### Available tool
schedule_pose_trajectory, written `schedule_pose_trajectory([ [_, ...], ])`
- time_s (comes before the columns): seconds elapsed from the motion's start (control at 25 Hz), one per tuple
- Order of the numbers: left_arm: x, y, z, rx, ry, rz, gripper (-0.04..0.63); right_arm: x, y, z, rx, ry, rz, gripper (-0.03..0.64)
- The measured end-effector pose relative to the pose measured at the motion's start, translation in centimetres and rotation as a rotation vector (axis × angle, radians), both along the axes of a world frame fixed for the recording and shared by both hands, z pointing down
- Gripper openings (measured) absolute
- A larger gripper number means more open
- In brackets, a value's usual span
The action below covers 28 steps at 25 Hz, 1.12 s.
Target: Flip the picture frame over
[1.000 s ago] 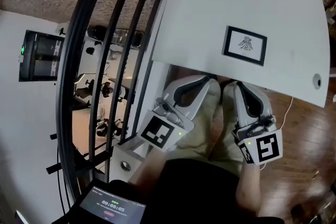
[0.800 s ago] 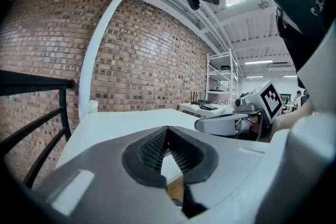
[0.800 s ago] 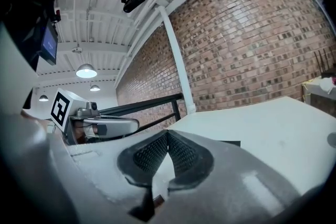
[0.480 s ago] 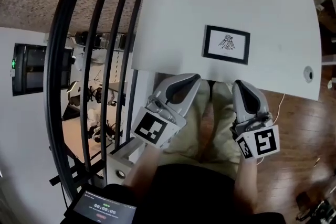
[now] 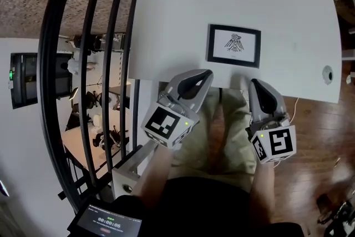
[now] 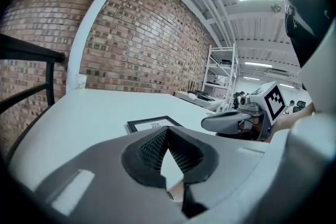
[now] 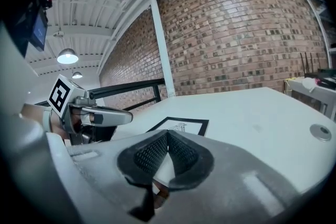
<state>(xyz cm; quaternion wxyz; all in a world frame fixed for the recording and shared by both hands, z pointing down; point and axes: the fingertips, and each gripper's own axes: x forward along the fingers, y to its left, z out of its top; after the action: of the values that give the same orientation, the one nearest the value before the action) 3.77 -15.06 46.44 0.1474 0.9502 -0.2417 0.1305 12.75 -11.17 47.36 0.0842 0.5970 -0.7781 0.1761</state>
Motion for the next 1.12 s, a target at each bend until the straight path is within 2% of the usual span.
schedule_pose_trajectory([
  [0.08, 0.1, -0.4, 0.6, -0.009, -0.012, -0.003, 0.017, 0.3, -0.2, 0.7, -0.018, 0.017, 0.004, -0.008],
  [0.2, -0.1, -1.0, 1.5, -0.023, -0.024, -0.014, 0.017, 0.7, -0.6, 2.0, -0.057, 0.016, 0.007, 0.058],
  [0.4, -0.1, -1.3, 3.1, -0.061, -0.061, -0.013, 0.091, 1.7, -0.9, 3.1, -0.094, 0.039, 0.036, 0.078],
  [0.6, 0.5, -1.9, 3.7, -0.079, -0.098, 0.005, 0.115, 2.3, -1.3, 4.1, -0.153, 0.091, 0.045, 0.1],
  [0.72, 0.7, -2.0, 4.8, -0.108, -0.189, 0.033, 0.154, 2.5, -1.4, 4.6, -0.206, 0.121, 0.04, 0.114],
  [0.84, 0.3, -2.1, 5.6, -0.105, -0.29, 0.042, 0.172, 2.7, -1.5, 4.8, -0.251, 0.132, 0.035, 0.114],
  [1.12, 0.5, -1.9, 6.5, -0.136, -0.363, 0.073, 0.172, 2.6, -1.8, 5.7, -0.337, 0.157, 0.013, 0.114],
])
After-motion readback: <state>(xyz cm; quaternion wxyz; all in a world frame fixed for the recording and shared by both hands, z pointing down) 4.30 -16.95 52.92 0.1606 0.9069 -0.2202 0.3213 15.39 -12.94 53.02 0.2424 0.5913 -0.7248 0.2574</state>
